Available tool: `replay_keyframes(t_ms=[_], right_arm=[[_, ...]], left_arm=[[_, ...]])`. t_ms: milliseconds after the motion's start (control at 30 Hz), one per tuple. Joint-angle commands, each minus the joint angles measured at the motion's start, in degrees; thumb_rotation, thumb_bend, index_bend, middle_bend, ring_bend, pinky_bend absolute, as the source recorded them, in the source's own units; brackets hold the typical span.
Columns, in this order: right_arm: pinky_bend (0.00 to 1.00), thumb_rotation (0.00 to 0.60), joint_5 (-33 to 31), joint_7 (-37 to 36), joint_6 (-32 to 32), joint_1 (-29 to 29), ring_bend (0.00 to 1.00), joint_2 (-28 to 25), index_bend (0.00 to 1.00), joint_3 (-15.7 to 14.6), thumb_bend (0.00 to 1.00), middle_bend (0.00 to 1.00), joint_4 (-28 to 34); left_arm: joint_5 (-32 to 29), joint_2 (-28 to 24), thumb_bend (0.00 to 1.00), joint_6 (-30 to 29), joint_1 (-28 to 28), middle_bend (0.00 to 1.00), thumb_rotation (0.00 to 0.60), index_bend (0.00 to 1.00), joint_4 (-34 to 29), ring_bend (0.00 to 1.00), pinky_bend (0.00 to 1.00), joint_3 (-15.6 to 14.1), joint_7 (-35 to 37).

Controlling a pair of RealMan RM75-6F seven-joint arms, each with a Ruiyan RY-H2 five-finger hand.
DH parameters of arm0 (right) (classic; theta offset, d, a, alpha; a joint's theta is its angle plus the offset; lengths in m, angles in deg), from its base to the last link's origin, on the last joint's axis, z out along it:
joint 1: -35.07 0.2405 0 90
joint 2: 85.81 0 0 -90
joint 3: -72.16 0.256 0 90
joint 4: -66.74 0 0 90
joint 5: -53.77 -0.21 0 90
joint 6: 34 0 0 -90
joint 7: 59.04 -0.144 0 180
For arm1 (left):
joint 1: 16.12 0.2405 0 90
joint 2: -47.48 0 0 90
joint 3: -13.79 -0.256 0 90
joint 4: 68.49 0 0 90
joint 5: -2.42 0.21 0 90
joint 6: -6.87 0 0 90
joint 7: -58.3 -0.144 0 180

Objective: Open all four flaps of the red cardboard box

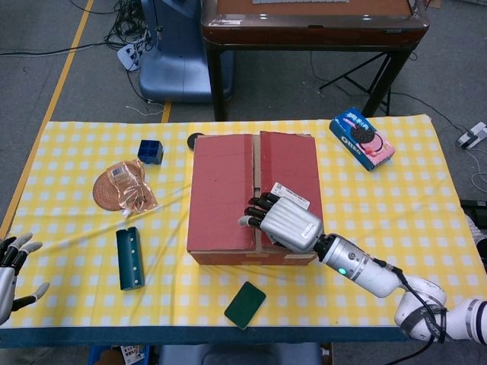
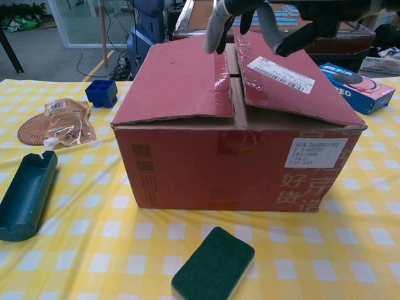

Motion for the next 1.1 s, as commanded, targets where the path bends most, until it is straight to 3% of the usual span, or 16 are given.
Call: replay_keyframes(t_ms=[33,467,1100], right_arm=[[0.24,0.6,-2.2,2.0,-2.5,2.5,0.18,2.1,0.29,0.5,1.0,0.32,-2.1],[0.23,0.6,-6.3,6.5,-5.4,5.9,0.18,4.7,0.31,-1.4,1.0,0.34,-4.9],[0.23,0.6,-9.6,10.3,-4.6,6.9,0.21,3.0,0.42,-3.3,1.0,0.45,-6.1]], left_arm=[[-0.3,0.2,0.14,0.2,0.1,0.16,0.6,0.32,0.5,0.12,0.0,-0.1,0.4],[-1.4,1.4,0.14,0.6,0.6,0.16,0.6,0.32,2.8,0.12,0.0,-0.1,2.3],[-1.8,2.9,0.14,2.1,-0.4,0.16,0.6,0.32,4.3,0.12,0.0,0.6,2.9]])
